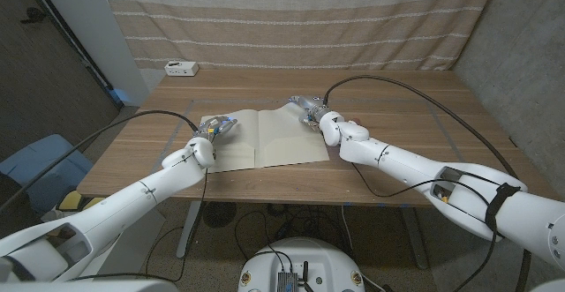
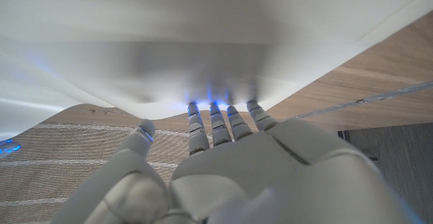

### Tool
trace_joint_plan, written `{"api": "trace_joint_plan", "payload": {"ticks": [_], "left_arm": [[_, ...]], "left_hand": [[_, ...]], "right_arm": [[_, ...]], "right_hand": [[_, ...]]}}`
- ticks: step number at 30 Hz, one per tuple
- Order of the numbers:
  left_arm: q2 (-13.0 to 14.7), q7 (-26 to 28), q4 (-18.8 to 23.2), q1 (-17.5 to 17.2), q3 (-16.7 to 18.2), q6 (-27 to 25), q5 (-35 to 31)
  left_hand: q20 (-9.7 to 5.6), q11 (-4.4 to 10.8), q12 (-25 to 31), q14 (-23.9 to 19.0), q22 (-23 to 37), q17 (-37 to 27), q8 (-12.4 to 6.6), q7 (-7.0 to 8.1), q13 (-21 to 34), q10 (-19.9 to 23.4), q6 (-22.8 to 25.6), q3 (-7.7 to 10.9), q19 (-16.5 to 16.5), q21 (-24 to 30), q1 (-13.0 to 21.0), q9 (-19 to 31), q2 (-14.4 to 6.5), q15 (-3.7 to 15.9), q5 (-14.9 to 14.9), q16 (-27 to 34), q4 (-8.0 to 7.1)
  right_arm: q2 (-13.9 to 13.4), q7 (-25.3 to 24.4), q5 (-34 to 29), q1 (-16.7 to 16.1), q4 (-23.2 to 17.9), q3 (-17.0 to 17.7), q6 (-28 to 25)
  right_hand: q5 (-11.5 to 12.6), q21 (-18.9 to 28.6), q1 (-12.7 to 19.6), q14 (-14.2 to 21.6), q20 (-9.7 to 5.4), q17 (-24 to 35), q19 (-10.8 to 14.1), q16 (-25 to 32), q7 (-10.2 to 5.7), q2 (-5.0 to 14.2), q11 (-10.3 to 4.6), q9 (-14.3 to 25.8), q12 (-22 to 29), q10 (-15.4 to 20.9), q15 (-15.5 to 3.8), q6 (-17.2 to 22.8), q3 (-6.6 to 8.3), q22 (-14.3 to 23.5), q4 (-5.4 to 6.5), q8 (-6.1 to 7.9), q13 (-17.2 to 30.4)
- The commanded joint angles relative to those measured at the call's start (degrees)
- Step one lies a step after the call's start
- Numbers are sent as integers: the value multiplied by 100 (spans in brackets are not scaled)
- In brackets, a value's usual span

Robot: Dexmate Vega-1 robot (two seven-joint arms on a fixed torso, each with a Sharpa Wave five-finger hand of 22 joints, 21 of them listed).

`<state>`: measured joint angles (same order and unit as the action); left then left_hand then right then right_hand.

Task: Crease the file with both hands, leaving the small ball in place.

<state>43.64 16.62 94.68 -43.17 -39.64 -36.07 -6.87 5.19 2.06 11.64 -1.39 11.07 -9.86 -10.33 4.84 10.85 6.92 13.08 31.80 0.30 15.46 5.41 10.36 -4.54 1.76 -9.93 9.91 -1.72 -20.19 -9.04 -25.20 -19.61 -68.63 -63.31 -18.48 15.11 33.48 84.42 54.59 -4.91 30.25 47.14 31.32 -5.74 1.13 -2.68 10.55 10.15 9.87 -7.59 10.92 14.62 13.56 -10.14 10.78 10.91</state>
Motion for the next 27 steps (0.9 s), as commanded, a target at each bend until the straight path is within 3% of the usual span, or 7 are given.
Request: {"api": "trace_joint_plan", "payload": {"ticks": [1, 6, 11, 15, 20, 24, 27], "left_arm": [[-19, -65, -14, 21, -31, 59, -57], [-41, -44, -39, 25, -24, 83, -61], [-57, -46, -72, 48, -35, 112, -83], [-61, -77, -106, 70, -53, 164, -92], [-84, -80, -146, 80, -54, 193, -94], [-92, -68, -161, 79, -48, 216, -98], [-103, -53, -164, 75, -39, 202, -100]], "left_hand": [[-25, -9, -6, 36, 15, -15, 9, 4, 18, -35, -27, 8, 17, 28, -41, 1, -5, 96, -31, 6, -29], [-28, 4, -7, 44, 15, -12, 5, 7, 18, -46, -31, 9, 20, 25, -46, 1, -8, 103, -33, 10, -31], [-44, 12, -9, 58, 15, -10, 4, 9, 17, -57, -43, 10, 28, 24, -49, 1, -12, 109, -35, 10, -32], [-46, 12, -10, 63, 14, -9, 4, 14, 17, -63, -52, 11, 30, 22, -51, 1, -13, 116, -36, 11, -32], [-39, 10, -12, 67, 14, -7, 2, 29, 17, -76, -62, 13, 29, 18, -53, 1, -15, 117, -38, 14, -31], [-39, 15, -11, 73, 14, -5, 9, 36, 17, -79, -90, 13, 36, 17, -55, 0, -16, 117, -39, 16, -31], [-45, 14, -11, 75, 14, -5, 7, 43, 17, -82, -92, 14, 37, 16, -56, 0, -16, 124, -39, 17, -31]], "right_arm": [[-124, -435, 1001, -765, -717, 1359, 729], [-122, -248, 1484, -862, -881, 1611, 756], [-117, -134, 1853, -945, -1128, 1801, 515], [-143, -45, 2064, -964, -1410, 1892, 170], [-117, 237, 2671, -985, -1564, 2130, -11], [-140, 550, 3084, -933, -1499, 2198, 120], [-129, 760, 3376, -912, -1369, 2245, 348]], "right_hand": [[-33, 80, 171, 89, -151, -4, 11, -62, 6, 11, 23, 30, 14, -78, -608, -16, 51, 26, -4, 7, 11], [-33, 80, 171, 89, -151, -4, 11, -62, 6, 11, 23, 30, 14, -78, -608, -16, 51, 26, -4, 7, 11], [-222, 386, 240, 555, -377, 56, 61, -68, 155, 118, 229, 29, 192, 387, -598, 98, 57, 87, 108, 50, -8], [-318, 521, 211, 753, -512, 38, -83, -158, 207, 68, 98, 26, 261, 700, -596, 51, 4, 101, 140, 28, -16], [-365, 777, 193, 1027, -636, -294, -243, -485, 185, 35, 54, 22, 116, 511, -611, -677, -78, 89, 162, -102, -11], [-364, 951, 204, 1195, -643, -471, -319, -632, 311, 3, 51, 21, 87, 408, -615, -1144, -143, 93, 163, -113, -9], [-358, 1208, 243, 1370, -649, -571, -488, -770, 366, -11, 51, 19, 88, 316, -613, -2040, -210, 109, 166, -130, -1]]}}
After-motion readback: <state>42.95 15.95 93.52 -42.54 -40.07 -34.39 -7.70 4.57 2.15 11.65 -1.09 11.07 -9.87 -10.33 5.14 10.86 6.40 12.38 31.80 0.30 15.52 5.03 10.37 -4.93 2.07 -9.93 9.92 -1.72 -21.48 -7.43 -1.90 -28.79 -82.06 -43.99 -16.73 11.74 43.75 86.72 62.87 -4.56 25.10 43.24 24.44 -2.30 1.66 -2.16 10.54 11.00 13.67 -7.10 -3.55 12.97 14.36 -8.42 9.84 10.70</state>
